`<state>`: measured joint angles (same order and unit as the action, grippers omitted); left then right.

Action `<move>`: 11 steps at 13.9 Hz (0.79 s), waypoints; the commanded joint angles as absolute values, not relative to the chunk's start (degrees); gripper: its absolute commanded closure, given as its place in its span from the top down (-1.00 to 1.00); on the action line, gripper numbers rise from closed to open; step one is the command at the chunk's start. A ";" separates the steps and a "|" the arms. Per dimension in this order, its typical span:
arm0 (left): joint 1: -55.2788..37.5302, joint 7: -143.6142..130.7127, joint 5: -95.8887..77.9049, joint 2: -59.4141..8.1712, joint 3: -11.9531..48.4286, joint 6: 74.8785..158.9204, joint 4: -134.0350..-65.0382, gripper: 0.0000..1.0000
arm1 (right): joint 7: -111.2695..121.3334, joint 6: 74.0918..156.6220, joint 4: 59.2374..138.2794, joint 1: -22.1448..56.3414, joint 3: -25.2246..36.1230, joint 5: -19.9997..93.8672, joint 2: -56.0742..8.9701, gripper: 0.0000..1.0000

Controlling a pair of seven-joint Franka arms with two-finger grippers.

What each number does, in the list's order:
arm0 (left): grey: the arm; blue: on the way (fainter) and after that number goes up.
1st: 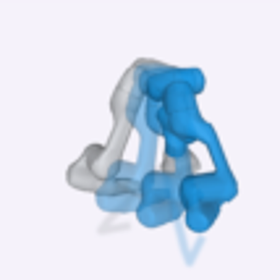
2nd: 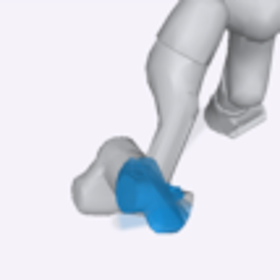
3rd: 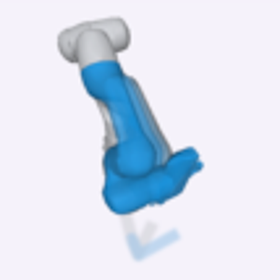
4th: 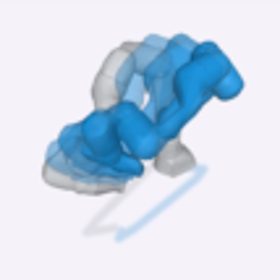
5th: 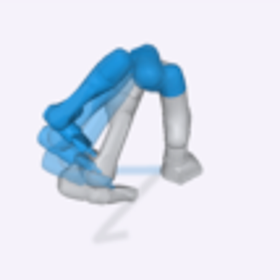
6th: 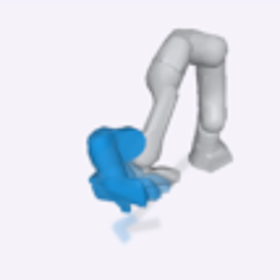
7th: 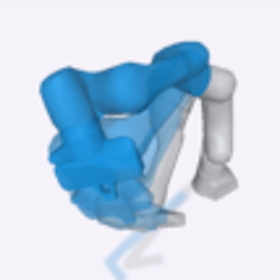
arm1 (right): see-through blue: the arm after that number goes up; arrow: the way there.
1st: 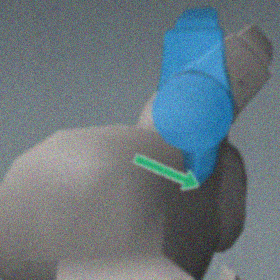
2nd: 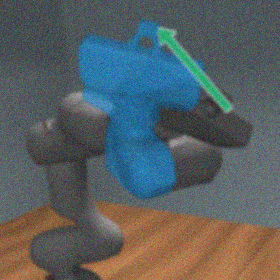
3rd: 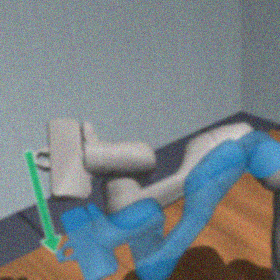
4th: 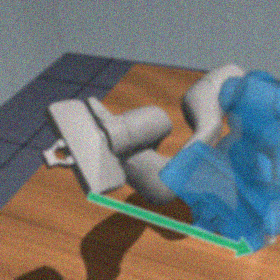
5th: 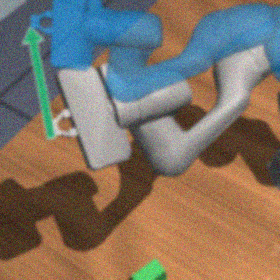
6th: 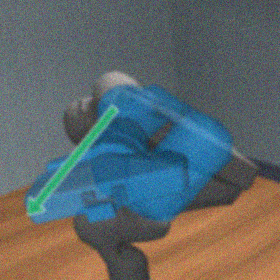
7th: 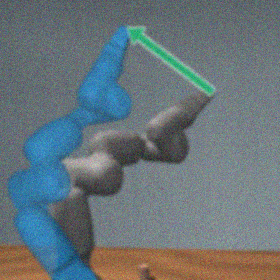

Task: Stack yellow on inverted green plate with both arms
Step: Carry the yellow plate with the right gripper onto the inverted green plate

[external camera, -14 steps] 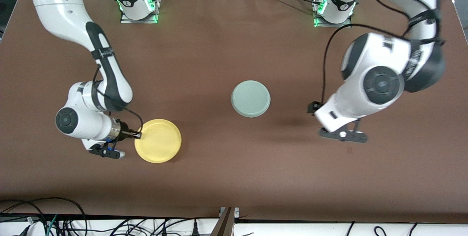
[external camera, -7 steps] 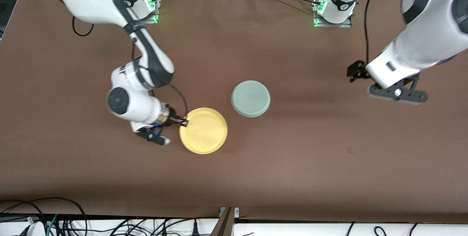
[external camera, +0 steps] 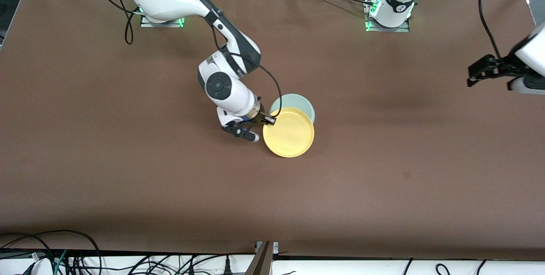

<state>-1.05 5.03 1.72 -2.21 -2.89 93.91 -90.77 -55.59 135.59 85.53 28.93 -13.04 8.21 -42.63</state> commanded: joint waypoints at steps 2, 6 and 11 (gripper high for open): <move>0.18 6.33 2.28 4.47 -2.02 97.46 -99.91 1.00 | -58.01 136.58 88.93 32.42 -12.66 8.44 -42.01 -1.00; 0.09 6.42 2.72 5.90 -1.50 96.24 -100.04 1.00 | -59.24 136.41 92.62 33.31 -12.74 8.44 -41.66 -1.00; 0.17 9.31 2.81 5.19 -0.26 94.04 -98.79 1.00 | -60.21 135.88 94.04 33.22 -12.83 8.53 -40.43 -1.00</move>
